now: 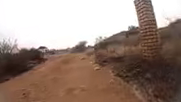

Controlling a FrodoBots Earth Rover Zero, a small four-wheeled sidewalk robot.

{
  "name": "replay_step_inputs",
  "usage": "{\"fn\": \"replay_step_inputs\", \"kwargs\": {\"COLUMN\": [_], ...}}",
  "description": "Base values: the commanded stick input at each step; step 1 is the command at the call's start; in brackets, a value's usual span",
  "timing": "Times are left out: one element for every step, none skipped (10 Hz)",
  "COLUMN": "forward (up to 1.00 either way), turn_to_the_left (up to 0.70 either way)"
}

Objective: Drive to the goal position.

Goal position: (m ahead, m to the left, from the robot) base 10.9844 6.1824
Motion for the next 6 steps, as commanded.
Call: {"fn": "replay_step_inputs", "kwargs": {"forward": [0.5,0.5,0.5,0.5,0.5,0.5], "turn_to_the_left": [0.0,0.0,0.0,0.0,0.0,0.0]}}
